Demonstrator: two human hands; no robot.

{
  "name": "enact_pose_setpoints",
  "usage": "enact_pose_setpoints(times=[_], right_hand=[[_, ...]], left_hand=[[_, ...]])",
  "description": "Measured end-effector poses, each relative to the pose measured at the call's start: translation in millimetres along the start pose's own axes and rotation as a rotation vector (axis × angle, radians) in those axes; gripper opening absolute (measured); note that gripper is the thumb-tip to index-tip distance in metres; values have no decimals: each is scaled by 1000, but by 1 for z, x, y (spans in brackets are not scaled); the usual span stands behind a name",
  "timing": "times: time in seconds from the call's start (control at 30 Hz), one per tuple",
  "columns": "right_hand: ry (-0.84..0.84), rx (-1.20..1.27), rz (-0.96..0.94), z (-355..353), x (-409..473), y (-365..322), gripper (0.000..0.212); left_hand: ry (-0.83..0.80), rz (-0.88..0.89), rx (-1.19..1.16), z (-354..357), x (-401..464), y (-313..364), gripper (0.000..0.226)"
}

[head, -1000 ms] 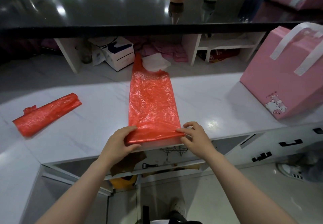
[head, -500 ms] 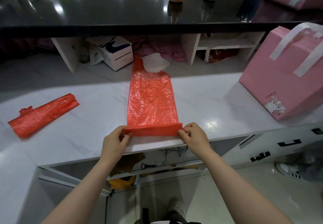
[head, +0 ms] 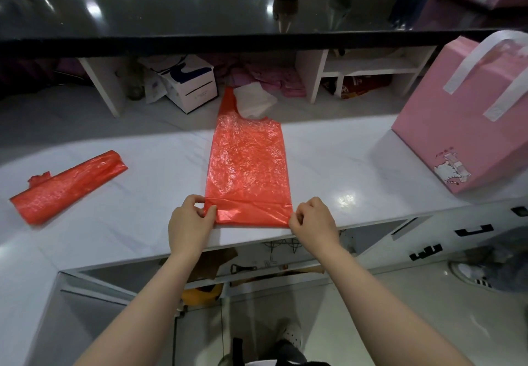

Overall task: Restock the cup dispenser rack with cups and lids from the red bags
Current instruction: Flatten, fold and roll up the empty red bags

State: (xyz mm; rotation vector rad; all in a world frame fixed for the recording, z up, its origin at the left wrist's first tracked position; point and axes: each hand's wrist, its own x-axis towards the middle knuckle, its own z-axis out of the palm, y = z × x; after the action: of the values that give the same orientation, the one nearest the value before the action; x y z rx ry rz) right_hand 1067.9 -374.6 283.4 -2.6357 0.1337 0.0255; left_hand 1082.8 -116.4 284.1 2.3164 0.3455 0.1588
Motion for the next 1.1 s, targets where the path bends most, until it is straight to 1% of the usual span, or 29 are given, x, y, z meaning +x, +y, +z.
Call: enact_pose_setpoints(times=[0.13,0.23,0.27,0.3,0.37,0.43,0.47,0.53,0.57,0.6,0.63,0.67,0.7,0.73,0.77,0.83,0.93,1.0,1.1], right_hand=[[9,-35,-7,2,2,3,27],[29,24,-3,-1,1,-1,33],[38,49,-27,-2,-2,-3,36],[41,36,-91,-2,-6,-5,45],[14,-115,-302,1,-15,-8,60],[-61,-304,-471,7,-20,-10,66],[-100,-375,-490,9,-20,-10,66],[-150,-446,-462,10,-18,-5,66],[-155,-446,-458,11,-17,-3,66],[-152,-438,-463,10,-16,-1,66],[-150,-428,-468,10,-16,0,66],[-150,-419,-469,10,-16,1,66],[-150,-406,-465,10,-17,1,67],[-147,-383,-457,10,-18,1,67],[-140,-349,-447,10,-18,1,67],[-121,-255,-432,8,-19,5,66],[-80,-41,-429,0,-19,11,57],[-33,74,-439,-4,-19,16,46],[14,183,-382,-9,-19,16,29]], left_hand=[[-1,4,92,-2,4,-5,25],[-1,-4,135,-1,5,-5,25],[6,-13,133,0,5,-5,25],[16,-20,131,1,4,-4,26],[29,-19,133,2,3,-3,31],[23,-10,132,2,1,-1,35],[13,-7,130,2,0,0,36],[20,7,147,0,-2,2,42],[46,38,180,-1,-3,3,45],[73,107,218,-3,-4,3,47],[70,228,249,-5,-4,3,47],[22,380,272,-7,-4,2,46],[-66,522,287,-9,-3,1,45],[-179,615,302,-11,-3,-1,45],[-287,650,323,-14,-3,-5,46],[-434,648,392,-17,-1,-14,54],[-520,687,530,-18,3,-23,75],[-528,685,497,-20,4,-25,83],[-534,588,325,-26,4,-25,78]])
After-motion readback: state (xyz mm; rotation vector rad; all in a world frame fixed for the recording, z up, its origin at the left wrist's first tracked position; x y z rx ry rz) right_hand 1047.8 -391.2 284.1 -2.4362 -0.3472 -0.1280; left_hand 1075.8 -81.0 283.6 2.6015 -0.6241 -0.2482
